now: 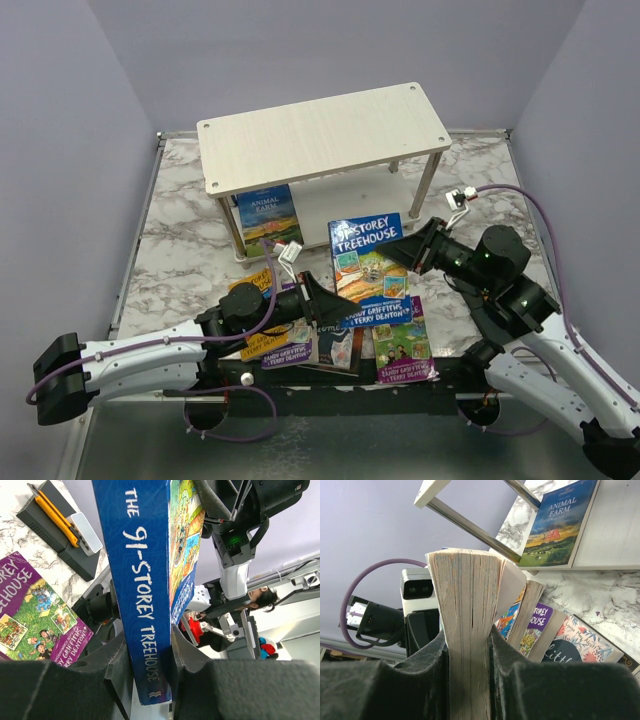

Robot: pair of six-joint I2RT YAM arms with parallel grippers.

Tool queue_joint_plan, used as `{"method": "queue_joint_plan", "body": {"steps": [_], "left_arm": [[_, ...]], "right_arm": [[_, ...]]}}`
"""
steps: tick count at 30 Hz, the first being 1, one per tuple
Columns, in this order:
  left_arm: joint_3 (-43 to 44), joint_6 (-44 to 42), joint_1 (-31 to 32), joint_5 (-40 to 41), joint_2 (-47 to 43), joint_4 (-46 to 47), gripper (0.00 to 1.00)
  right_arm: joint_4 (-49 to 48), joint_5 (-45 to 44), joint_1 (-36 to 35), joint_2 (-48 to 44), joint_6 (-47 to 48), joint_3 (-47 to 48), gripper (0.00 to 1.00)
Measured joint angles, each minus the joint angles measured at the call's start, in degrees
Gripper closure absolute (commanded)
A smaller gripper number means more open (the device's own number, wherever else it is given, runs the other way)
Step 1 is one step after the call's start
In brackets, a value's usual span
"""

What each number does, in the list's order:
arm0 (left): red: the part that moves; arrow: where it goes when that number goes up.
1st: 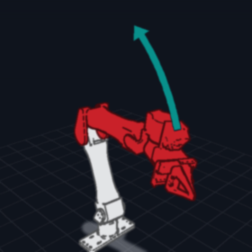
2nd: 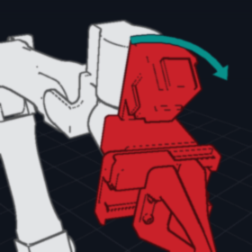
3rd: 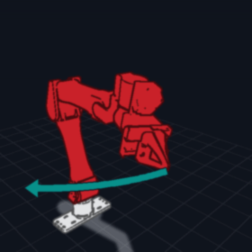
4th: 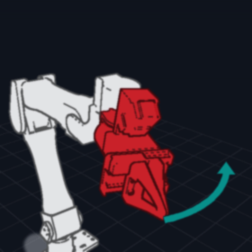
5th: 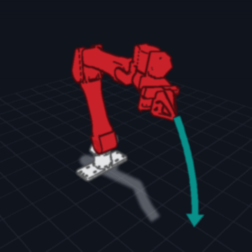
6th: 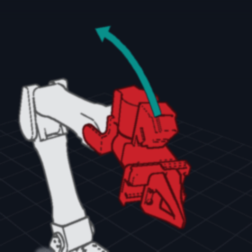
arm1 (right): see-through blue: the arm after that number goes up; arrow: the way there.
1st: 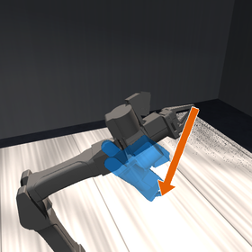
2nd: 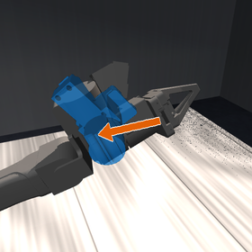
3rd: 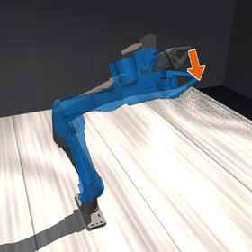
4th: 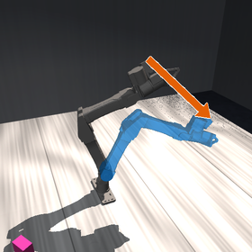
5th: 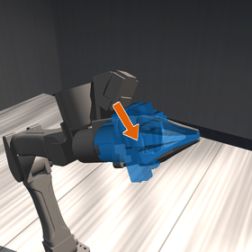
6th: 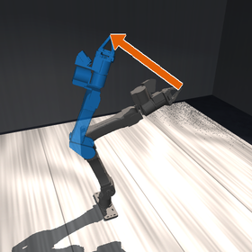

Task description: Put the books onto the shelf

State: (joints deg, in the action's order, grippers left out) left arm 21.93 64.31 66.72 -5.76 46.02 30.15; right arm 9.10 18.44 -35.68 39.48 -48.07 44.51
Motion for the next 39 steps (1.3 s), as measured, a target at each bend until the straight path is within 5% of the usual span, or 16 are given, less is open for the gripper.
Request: {"method": "queue_joint_plan", "body": {"steps": [8,13,23,39], "left_arm": [[-0.11,-1.05,0.11,0.02,-1.88,0.09,1.0],[-0.44,-3.15,0.15,1.14,-5.49,0.7,1.0],[-0.42,-6.4,0.04,1.73,-5.2,2.47,1.0],[-0.42,-8.72,0.04,7.26,-4.87,5.77,1.0]], "right_arm": [[1.16,-0.09,-0.24,-1.68,0.07,0.0,0.4],[2.97,-0.26,-0.24,-4.68,0.44,-1.07,0.2],[-1.79,9.01,-0.22,-10.14,-1.46,-11.21,0.15],[-14.73,17.97,-0.22,-14.69,-8.26,-18.47,0.36]]}}
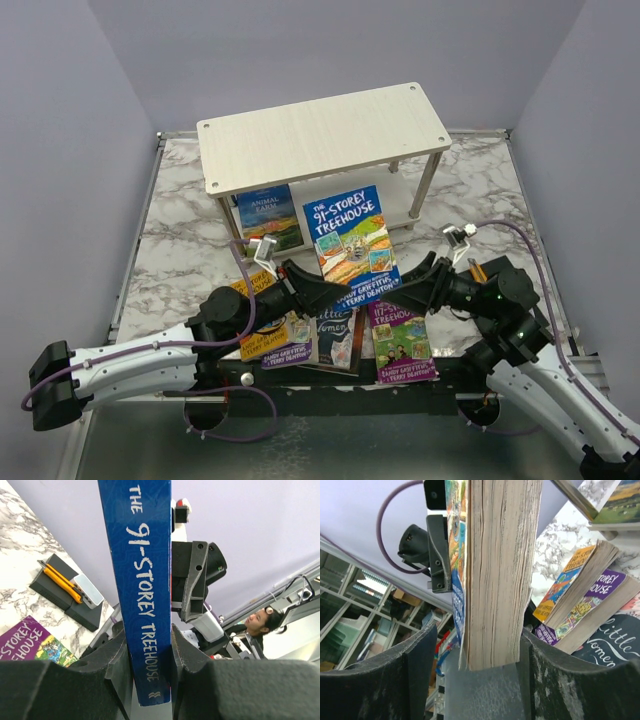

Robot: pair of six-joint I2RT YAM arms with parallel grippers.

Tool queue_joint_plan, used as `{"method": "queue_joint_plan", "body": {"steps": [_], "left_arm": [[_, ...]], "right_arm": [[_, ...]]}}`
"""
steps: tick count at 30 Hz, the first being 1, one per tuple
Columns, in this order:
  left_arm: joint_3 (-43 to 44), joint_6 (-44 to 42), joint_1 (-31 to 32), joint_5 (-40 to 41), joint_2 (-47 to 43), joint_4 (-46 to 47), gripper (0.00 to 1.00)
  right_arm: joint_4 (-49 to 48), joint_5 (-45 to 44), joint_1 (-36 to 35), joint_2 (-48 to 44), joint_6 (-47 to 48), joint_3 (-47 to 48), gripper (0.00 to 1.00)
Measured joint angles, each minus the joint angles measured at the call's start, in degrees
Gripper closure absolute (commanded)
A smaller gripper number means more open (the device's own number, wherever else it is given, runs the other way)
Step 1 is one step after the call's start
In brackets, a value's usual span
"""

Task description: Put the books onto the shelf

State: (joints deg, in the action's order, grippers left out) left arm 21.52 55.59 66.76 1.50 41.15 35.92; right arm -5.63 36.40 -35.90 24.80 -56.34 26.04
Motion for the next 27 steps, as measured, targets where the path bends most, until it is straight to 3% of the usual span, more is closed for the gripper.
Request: {"method": "queue_joint_plan", "body": {"steps": [8,23,25,27], "left_arm": [[0.0,0.02,0.0,2.05,-0.26,1.31,1.0],[-0.39,0.11,0.0,4.0,-0.15,3.82,1.0],[-0.61,0.17,0.0,4.39,-0.22,4.33,1.0],[-0.76,0.35,0.0,4.79,-0.26,5.11,1.0]], "right_arm": [[-1.9,-5.25,0.0,-1.75,-0.13,0.04,0.38],[-12.07,-7.61,0.0,4.13,-1.9,0.13,0.57],[-13.94,-7.32,0.0,4.79,-2.73,0.13,0.69],[-15.8,-7.15,0.02,6.1,-3.76,0.11,0.96]]}}
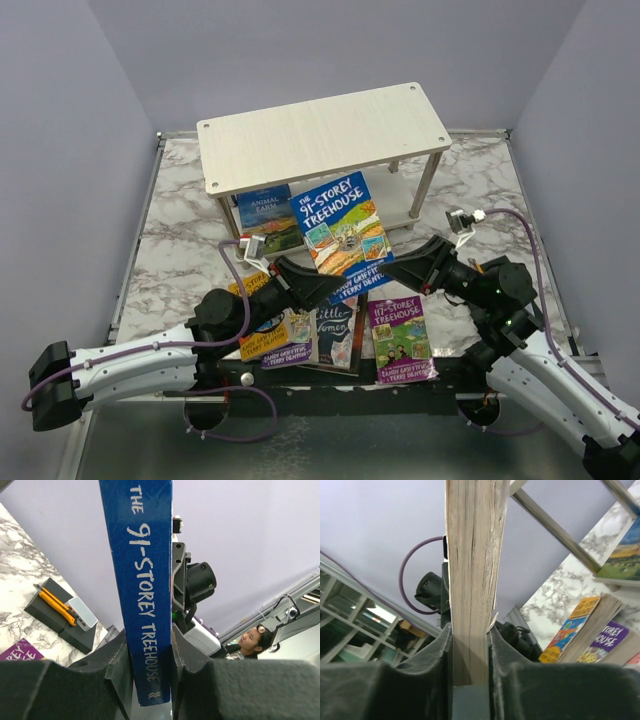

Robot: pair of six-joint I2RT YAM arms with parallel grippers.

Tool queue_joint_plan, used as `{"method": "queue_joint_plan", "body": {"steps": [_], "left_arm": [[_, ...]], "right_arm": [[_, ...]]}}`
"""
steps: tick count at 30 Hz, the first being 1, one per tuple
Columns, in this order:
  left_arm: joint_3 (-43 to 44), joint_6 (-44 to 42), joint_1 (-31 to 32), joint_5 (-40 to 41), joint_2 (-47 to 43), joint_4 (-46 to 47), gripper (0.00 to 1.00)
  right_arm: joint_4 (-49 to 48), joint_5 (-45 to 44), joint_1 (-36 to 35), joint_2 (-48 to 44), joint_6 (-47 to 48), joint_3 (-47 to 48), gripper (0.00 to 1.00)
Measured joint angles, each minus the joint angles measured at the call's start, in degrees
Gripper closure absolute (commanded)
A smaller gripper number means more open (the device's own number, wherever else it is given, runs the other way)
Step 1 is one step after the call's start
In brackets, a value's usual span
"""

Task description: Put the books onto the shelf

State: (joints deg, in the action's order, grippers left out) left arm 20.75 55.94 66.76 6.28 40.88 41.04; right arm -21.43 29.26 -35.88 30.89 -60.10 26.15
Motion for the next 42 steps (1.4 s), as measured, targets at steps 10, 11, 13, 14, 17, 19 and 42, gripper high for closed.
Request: {"method": "queue_joint_plan", "body": {"steps": [10,11,13,14,17,19,42], "left_arm": [[-0.68,-0.04,0.07,1.77,-0.42,-0.66,0.46],[-0.68,-0.15,0.11,1.9,-0.63,-1.2,0.41],[-0.68,-0.79,0.11,3.1,-1.62,-3.34,0.33],[-0.68,-0.81,0.11,3.61,-2.16,-4.35,0.3],[-0.68,-1.57,0.04,5.6,-4.09,-8.61,0.21],[-0.63,-2.21,0.04,7.32,-5.77,-12.44,0.17],[32.02,-24.04,0.04,24.48,-6.4,-64.5,0.01]], "right_arm": [[3.19,-1.14,0.04,-0.31,1.11,0.81,0.99],[4.48,-1.53,0.04,-0.52,1.73,1.27,0.99],[8.13,-2.34,-0.13,-1.38,3.26,2.14,0.99],[10.25,-3.02,-0.17,-1.88,3.96,2.54,0.99],[17.11,-5.95,-0.17,-3.3,6.01,4.13,0.99],[20.79,-7.82,-0.17,-4.02,7.26,5.11,0.99],[6.23,-12.59,-0.2,24.65,0.31,1.95,0.99]]}}
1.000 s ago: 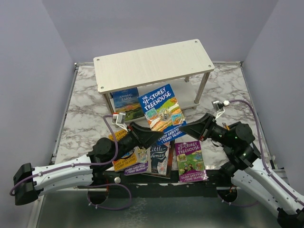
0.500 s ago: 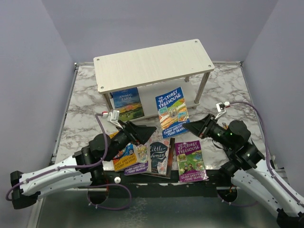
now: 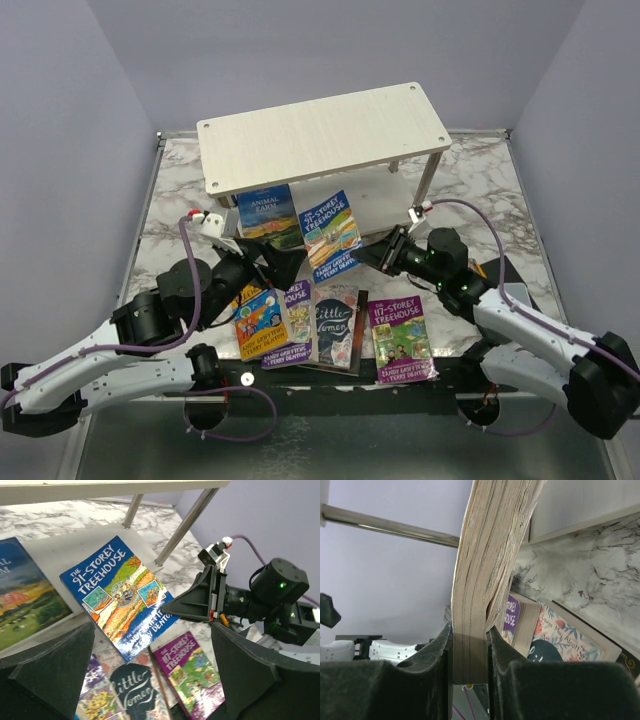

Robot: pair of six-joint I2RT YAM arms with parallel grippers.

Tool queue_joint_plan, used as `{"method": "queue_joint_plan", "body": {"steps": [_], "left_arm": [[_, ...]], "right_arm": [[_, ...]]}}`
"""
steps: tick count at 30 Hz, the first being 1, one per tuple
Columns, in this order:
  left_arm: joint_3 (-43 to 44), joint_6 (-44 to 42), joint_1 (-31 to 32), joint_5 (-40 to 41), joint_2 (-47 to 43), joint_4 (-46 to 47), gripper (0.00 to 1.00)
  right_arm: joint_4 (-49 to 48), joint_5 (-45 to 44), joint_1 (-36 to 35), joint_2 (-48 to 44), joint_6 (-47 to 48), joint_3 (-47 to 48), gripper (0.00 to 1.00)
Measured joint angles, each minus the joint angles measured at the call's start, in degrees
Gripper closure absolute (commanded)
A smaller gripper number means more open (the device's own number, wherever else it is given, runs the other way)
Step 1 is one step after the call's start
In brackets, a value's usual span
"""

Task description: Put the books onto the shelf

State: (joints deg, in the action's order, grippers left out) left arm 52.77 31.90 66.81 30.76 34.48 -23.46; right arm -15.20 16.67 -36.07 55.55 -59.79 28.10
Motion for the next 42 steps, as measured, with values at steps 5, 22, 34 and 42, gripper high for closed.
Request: {"method": "queue_joint_plan", "body": {"steps": [5,22,34,42], "left_arm": [[0.63,-6.36,0.0,0.28,-0.31,-2.56,0.01],[-9.46,-16.35,0.02,-10.51,-9.09,5.97,0.01],[-11.39,-16.31,-2.14,-13.05,-10.86,6.86,0.01],[-11.47,-16.28,-5.86,-15.23,-10.86,7.04,0.01]], "right_arm": [[-7.23,1.07,-0.72,9.55,-0.85,2.21,0.99],[-28.44,1.2,-3.26,38.86,-4.26,17.29,0.99],[-29.7,0.5,-6.19,54.14,-4.22,29.11,0.99],[-30.34,-1.25,-7.61,57.05,-4.22,30.88,0.99]]}}
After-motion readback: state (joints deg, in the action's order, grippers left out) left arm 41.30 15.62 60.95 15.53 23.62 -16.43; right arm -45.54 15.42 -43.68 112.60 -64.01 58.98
